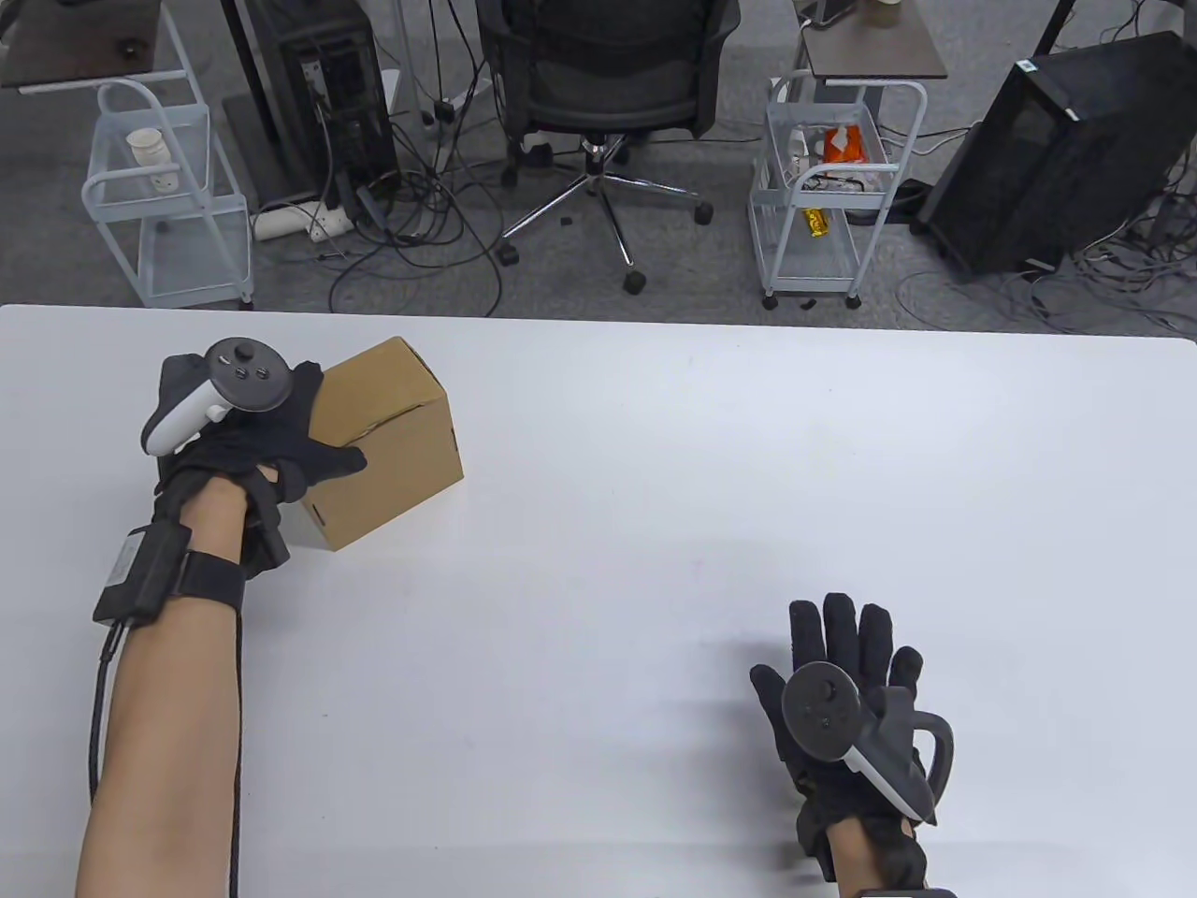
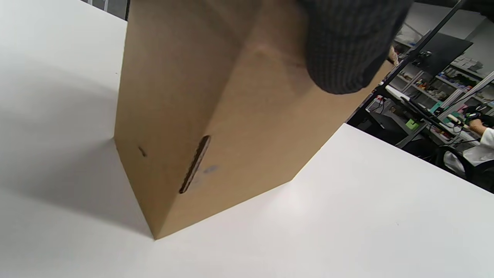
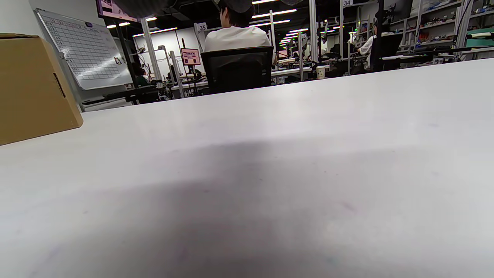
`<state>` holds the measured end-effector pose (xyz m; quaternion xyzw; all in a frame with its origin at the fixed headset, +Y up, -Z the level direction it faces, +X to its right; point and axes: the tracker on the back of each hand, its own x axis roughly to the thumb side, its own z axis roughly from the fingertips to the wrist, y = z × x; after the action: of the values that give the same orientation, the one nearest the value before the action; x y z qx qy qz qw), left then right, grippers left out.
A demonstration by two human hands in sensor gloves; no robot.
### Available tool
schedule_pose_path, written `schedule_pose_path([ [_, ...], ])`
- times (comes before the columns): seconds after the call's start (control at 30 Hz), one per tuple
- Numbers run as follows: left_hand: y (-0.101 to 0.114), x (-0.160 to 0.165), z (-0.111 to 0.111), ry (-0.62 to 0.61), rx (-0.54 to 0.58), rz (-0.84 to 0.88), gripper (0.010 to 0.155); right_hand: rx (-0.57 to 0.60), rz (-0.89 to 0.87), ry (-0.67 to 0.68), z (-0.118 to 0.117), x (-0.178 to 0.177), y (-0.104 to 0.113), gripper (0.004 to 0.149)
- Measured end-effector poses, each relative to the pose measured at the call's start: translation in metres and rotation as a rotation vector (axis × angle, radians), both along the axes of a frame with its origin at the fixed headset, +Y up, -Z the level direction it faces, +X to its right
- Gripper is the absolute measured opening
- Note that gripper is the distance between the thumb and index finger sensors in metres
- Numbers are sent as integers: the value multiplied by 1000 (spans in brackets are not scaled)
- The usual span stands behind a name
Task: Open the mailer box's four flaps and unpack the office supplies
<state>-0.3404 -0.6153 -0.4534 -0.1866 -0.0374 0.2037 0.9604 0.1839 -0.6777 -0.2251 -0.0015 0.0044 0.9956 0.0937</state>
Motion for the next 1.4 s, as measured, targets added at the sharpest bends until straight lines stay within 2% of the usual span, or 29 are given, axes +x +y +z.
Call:
schedule_pose_path([
  [0.2,2,9,7,-39,53,-34,110,9,-10,6,0,0,1,73],
  [0.37,9,28,16,-123,80,-13,111,13,-21,18,0,0,1,73],
  [0.5,20,51,25,-209,121,17,111,20,-35,26,0,0,1,73],
  [0.77,35,116,57,-400,156,-42,111,21,-54,56,1,-1,0,74],
  [1.1,33,176,101,-551,136,-69,111,12,-85,99,1,-3,-1,74],
  [1.4,23,203,131,-617,113,-58,112,4,-100,122,1,-5,-2,74],
])
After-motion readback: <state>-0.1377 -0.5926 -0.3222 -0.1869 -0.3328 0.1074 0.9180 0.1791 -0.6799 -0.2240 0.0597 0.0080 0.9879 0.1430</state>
